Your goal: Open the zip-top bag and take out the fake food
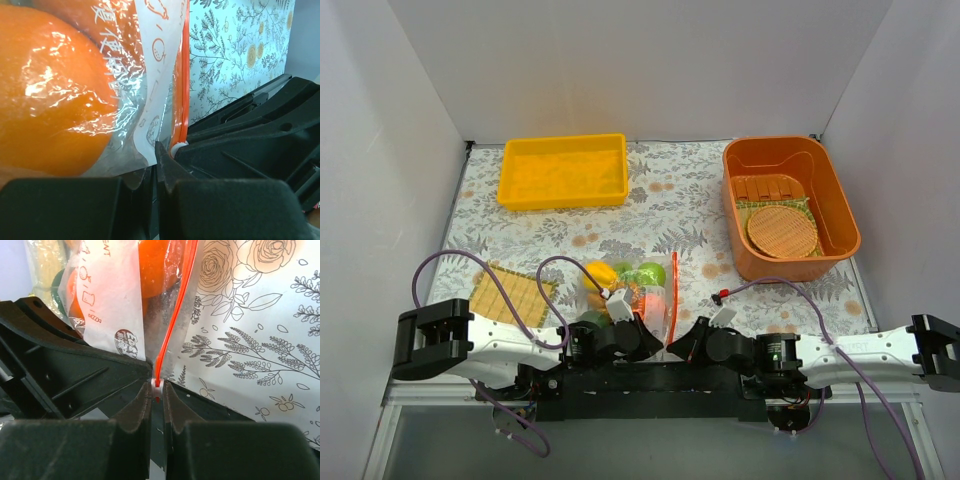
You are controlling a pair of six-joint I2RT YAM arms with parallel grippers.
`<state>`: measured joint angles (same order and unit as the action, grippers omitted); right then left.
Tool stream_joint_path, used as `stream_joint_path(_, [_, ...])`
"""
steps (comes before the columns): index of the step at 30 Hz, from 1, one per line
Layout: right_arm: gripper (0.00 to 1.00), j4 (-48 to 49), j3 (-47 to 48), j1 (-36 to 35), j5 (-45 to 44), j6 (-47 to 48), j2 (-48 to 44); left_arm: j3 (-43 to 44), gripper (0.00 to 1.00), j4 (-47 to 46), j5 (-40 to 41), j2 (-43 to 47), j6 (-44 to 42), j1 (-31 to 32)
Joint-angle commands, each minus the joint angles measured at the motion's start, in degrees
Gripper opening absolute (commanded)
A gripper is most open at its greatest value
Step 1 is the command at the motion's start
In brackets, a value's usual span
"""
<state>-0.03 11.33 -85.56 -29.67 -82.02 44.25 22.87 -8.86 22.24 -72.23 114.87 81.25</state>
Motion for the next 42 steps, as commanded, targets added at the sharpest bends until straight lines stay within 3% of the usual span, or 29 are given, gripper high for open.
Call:
stream_joint_path(1, [0.01, 0.2, -0.5, 1.0, -4.2, -1.0, 0.7, -1.6, 0.0, -0.3, -3.3, 1.9, 14.1, 0.1])
stream_joint_path(16, [0.01, 1.8, 0.9, 9.3, -0.3, 6.8, 0.8, -1.9, 0.0, 0.9, -5.4, 2.5, 13.0, 0.1])
stream_joint_path(25, [0.01, 3.7, 3.3, 23.2, 6.9, 17.5, 4.1, -1.8, 0.0, 3.9, -6.8, 5.2, 12.6, 0.1])
stream_joint_path(42, [0.01, 0.1, 23.4, 46.0, 15.3, 38.0, 16.4, 3.2, 0.0, 16.0, -9.6, 13.2, 10.6, 0.5])
